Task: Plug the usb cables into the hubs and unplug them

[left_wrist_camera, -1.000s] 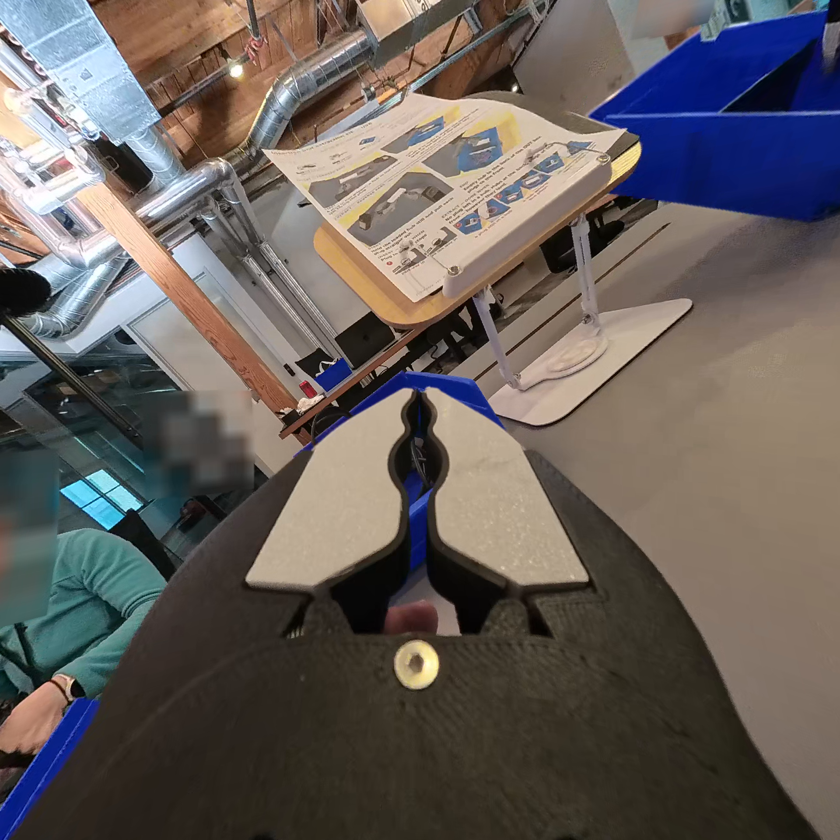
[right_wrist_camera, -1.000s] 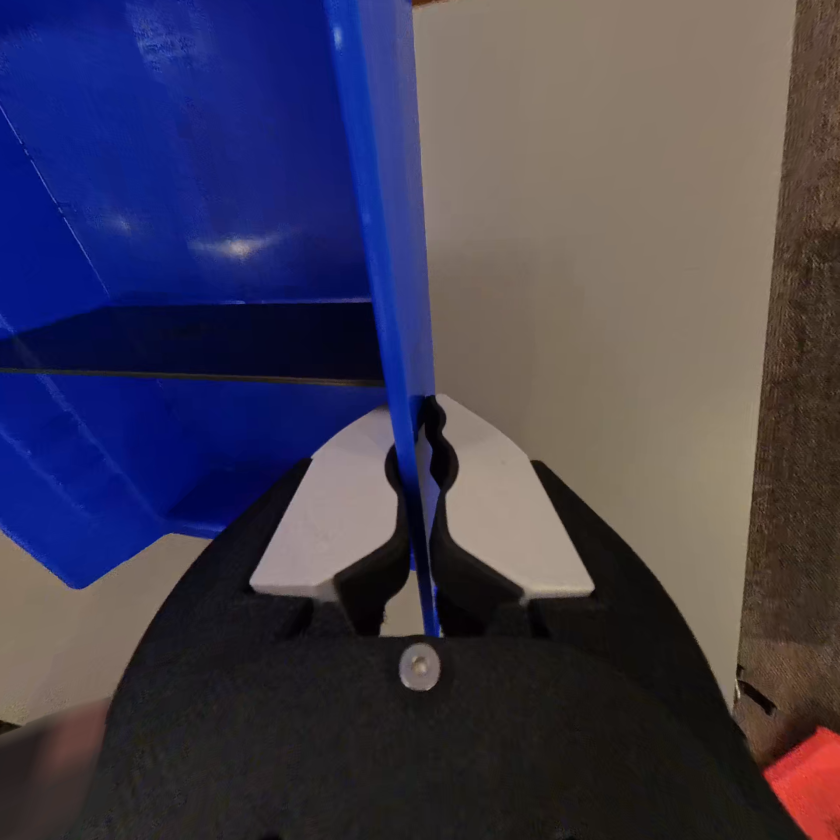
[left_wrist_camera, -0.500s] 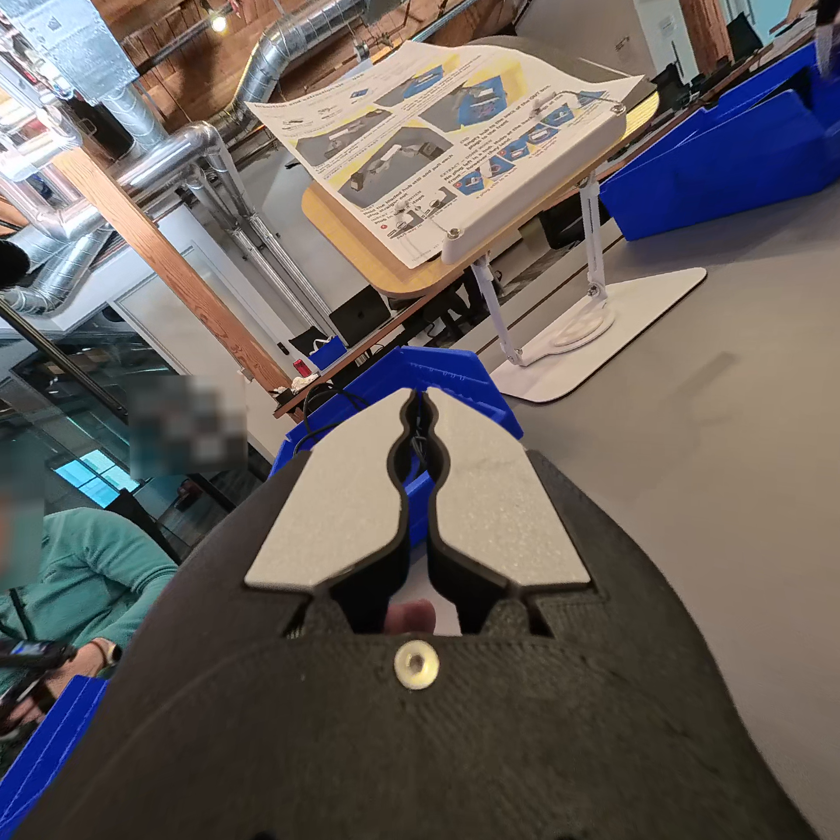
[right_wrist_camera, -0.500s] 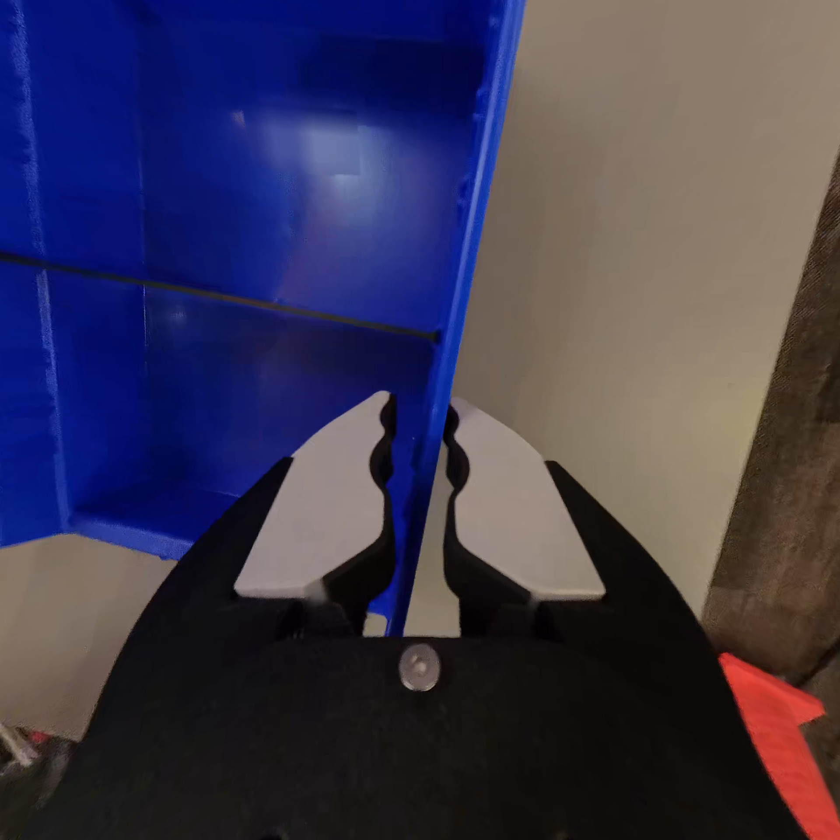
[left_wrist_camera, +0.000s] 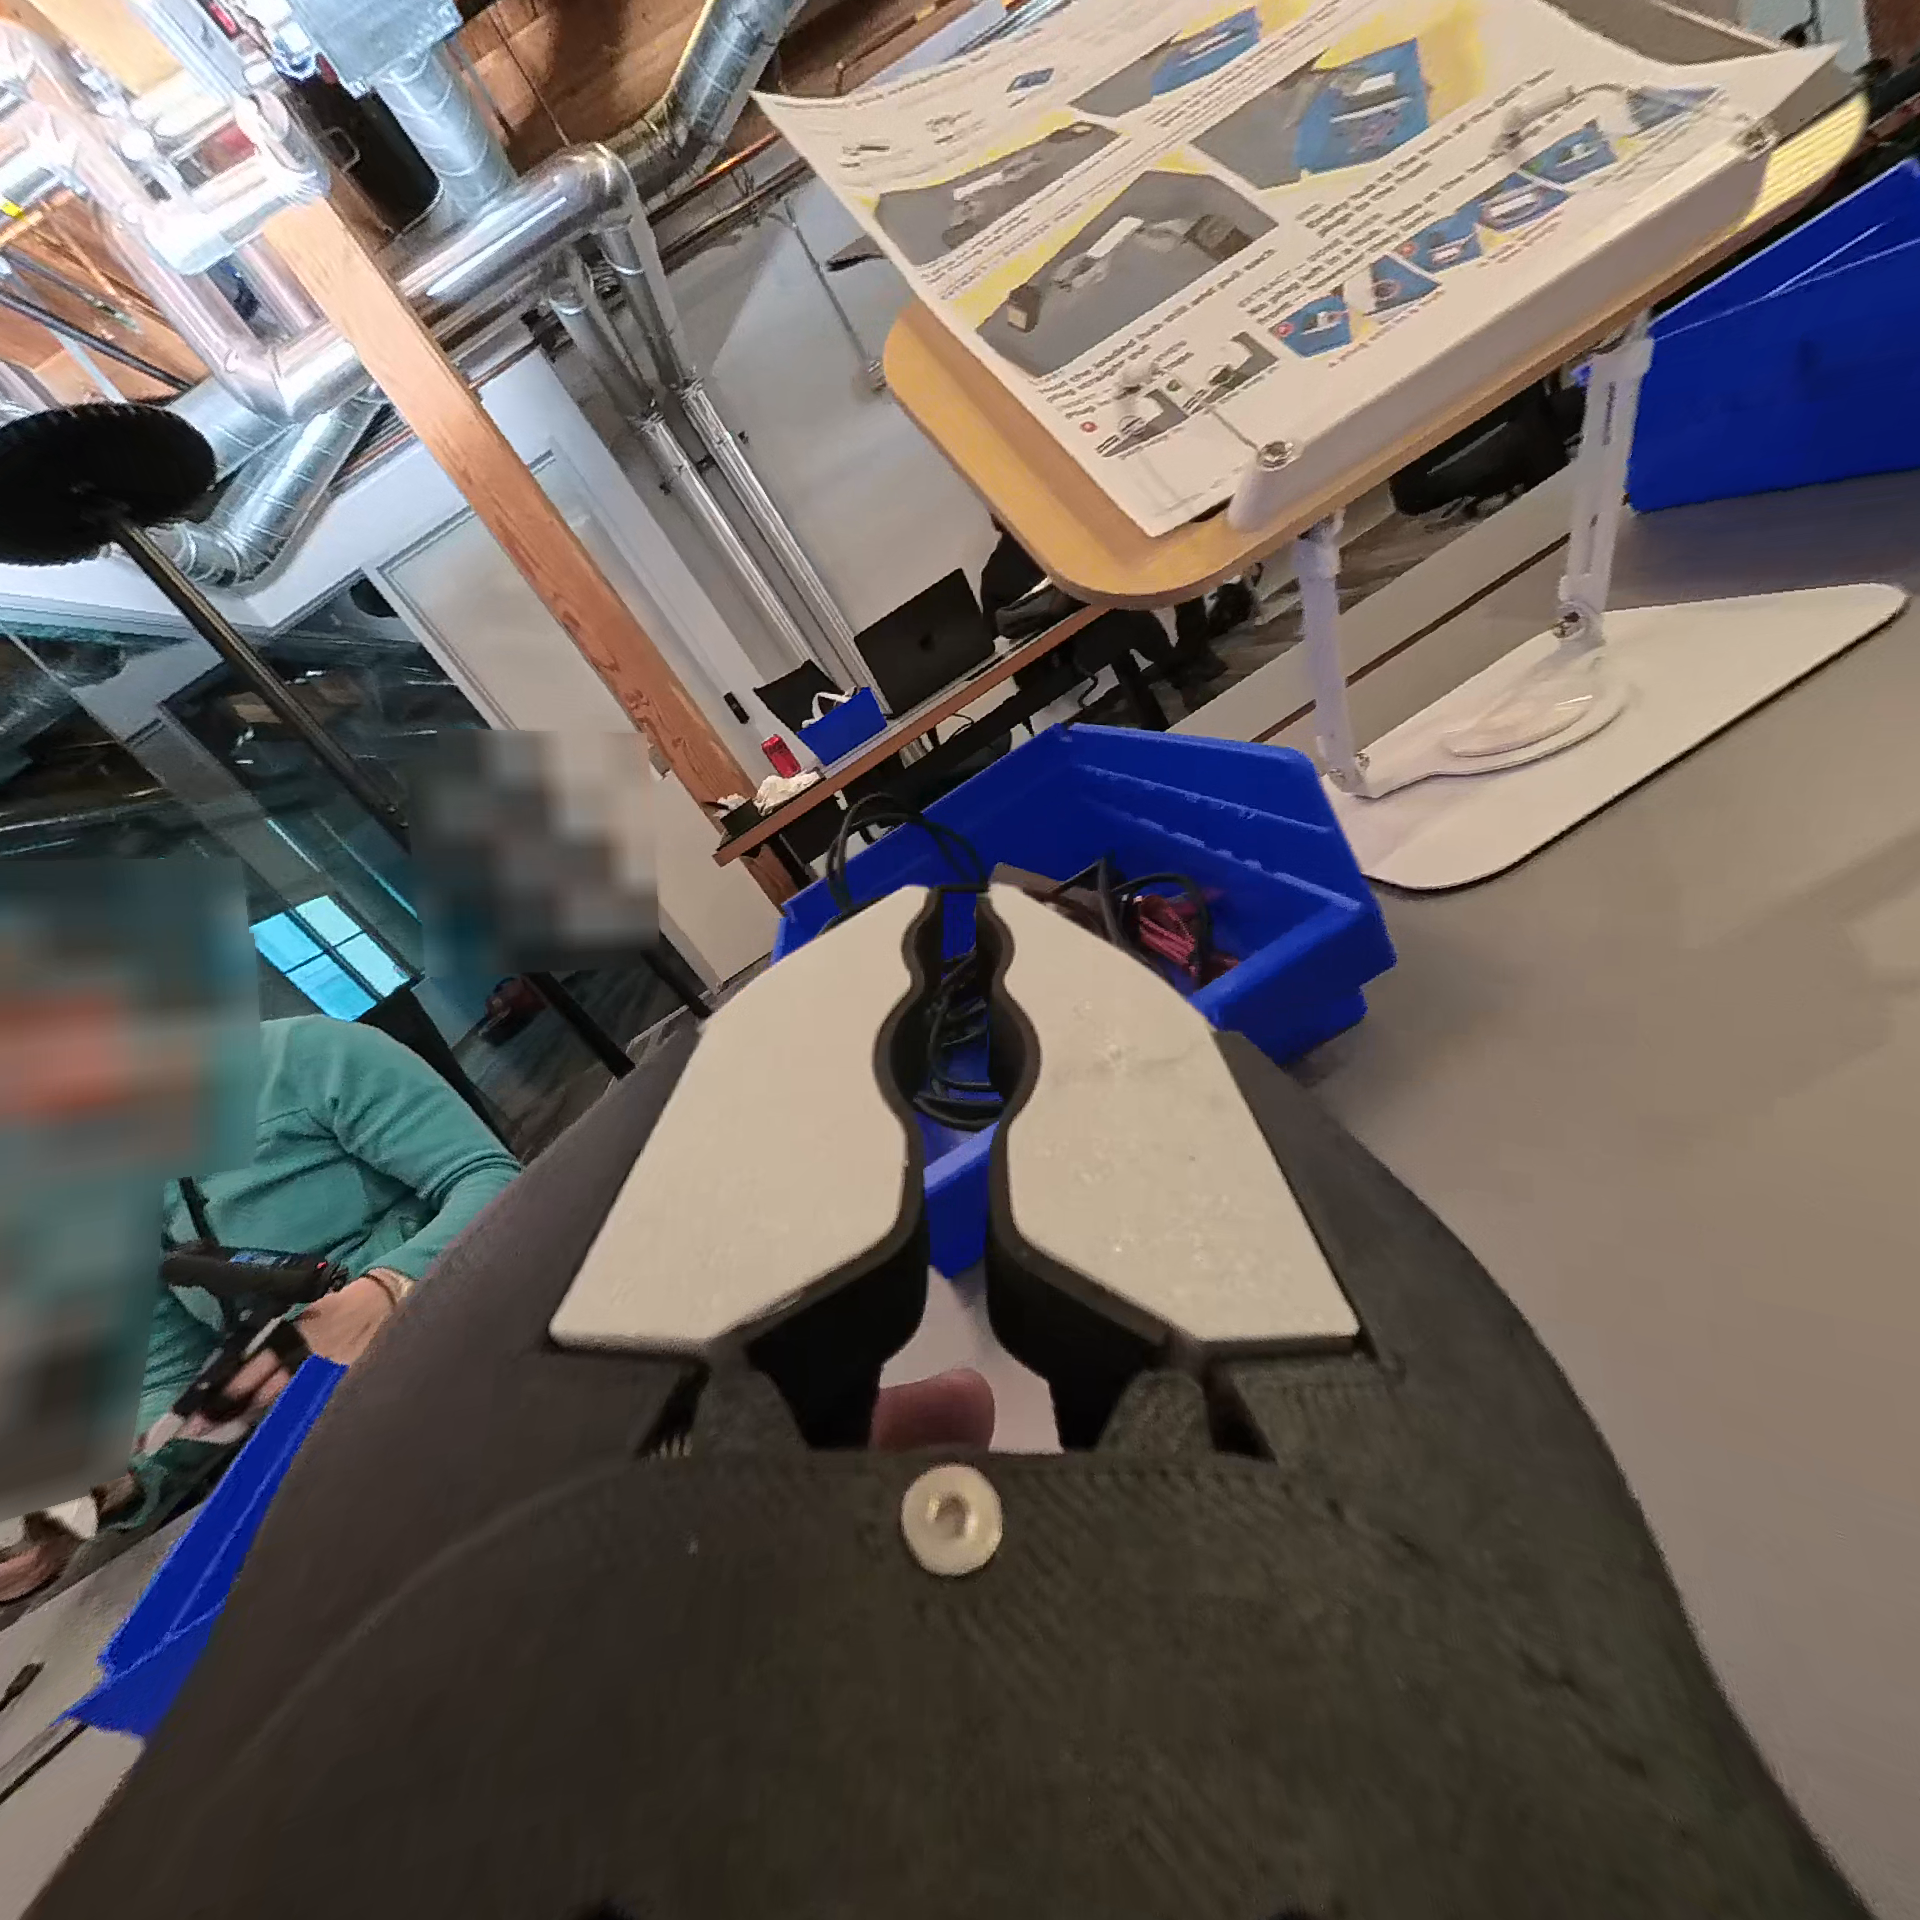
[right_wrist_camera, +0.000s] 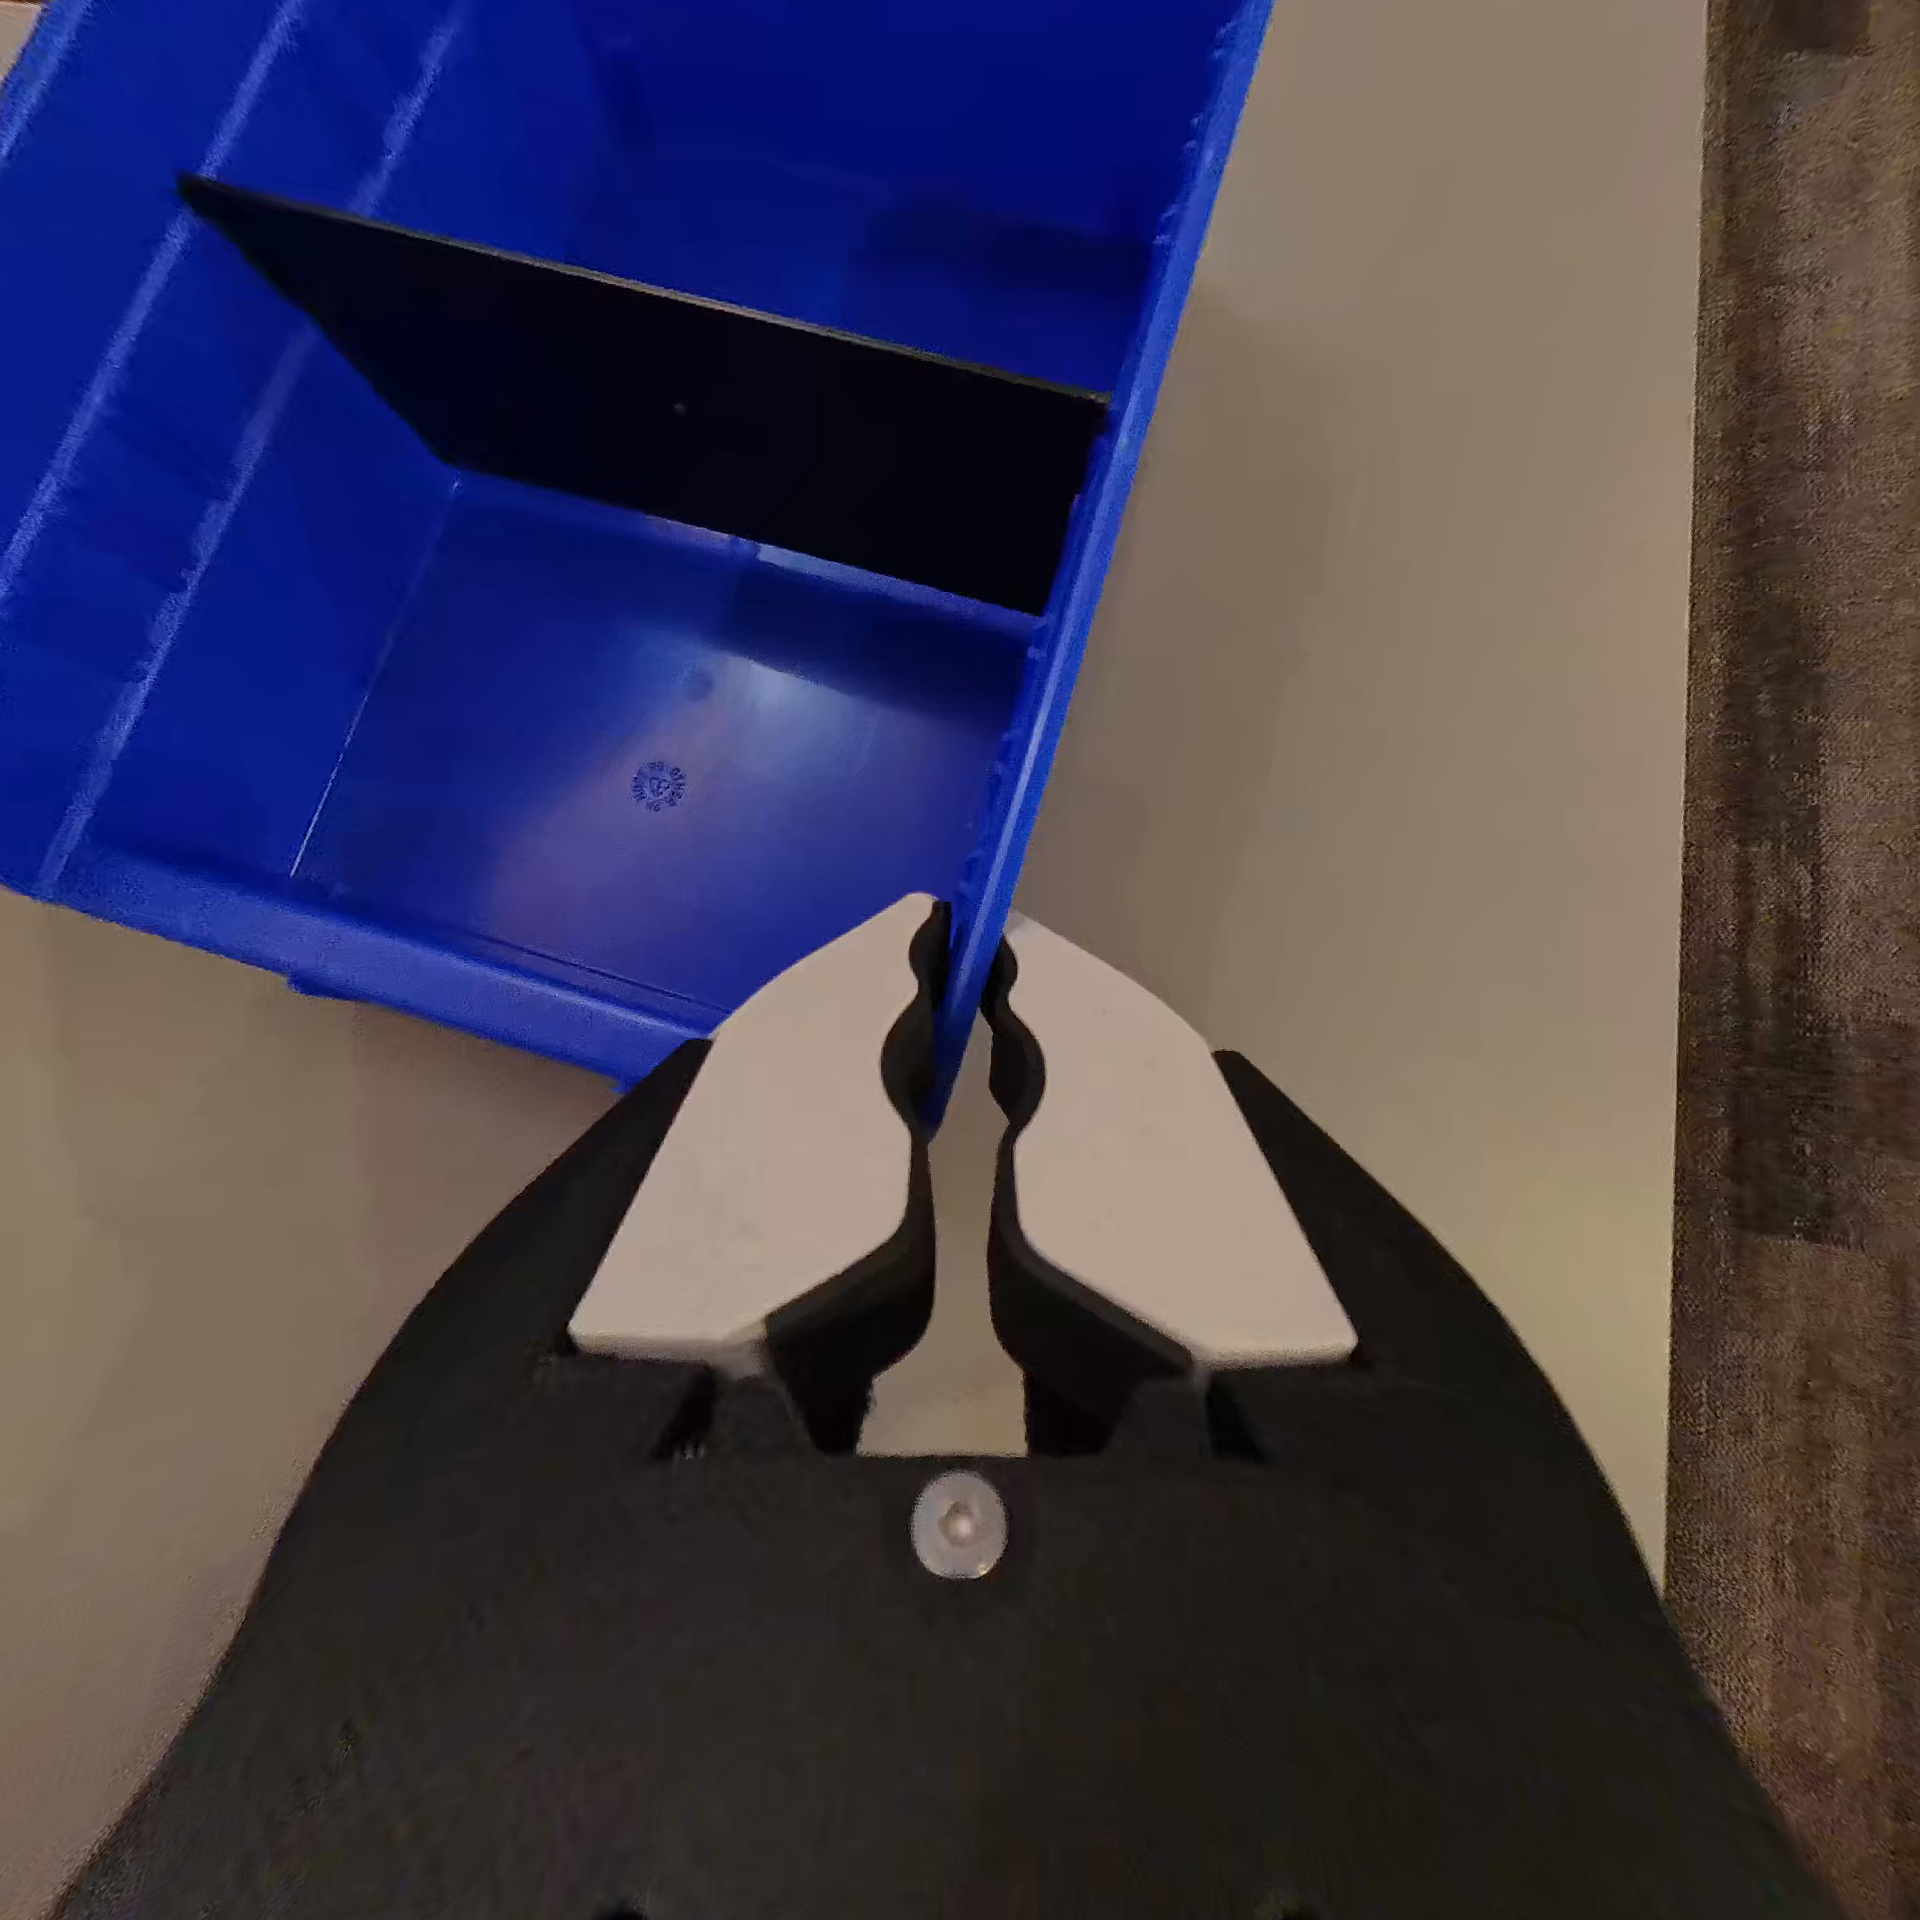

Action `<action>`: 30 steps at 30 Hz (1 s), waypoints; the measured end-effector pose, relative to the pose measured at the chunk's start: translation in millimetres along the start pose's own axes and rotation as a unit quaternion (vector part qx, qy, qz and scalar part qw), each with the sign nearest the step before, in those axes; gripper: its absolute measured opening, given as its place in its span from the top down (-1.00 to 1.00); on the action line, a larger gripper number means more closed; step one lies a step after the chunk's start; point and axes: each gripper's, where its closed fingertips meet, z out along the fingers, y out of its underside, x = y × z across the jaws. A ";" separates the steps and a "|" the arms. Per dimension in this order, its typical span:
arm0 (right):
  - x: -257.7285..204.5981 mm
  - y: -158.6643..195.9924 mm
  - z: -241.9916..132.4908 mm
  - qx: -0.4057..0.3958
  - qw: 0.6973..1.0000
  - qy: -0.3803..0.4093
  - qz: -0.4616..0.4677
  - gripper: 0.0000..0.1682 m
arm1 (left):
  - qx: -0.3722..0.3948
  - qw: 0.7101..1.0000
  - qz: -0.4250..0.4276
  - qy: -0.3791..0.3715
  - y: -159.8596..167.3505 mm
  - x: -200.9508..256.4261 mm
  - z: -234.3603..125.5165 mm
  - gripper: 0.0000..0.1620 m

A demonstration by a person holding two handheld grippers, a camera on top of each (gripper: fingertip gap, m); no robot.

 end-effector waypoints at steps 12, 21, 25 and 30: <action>8.5 -20.9 18.4 0.021 0.999 -0.024 0.004 0.96 | -0.182 0.975 -0.131 -0.004 80.9 -66.4 69.7 0.37; 8.2 -21.5 18.4 0.033 0.999 -0.030 0.003 0.96 | -0.279 0.943 -0.178 0.043 151.9 -55.9 97.8 0.74; 8.0 -21.8 18.3 0.040 0.999 -0.034 0.005 0.95 | -0.278 0.941 -0.190 0.044 155.1 -55.7 100.3 0.92; 7.0 -21.0 17.4 0.048 0.998 -0.033 0.012 0.95 | -0.286 0.936 -0.202 0.020 158.2 -63.3 90.6 0.94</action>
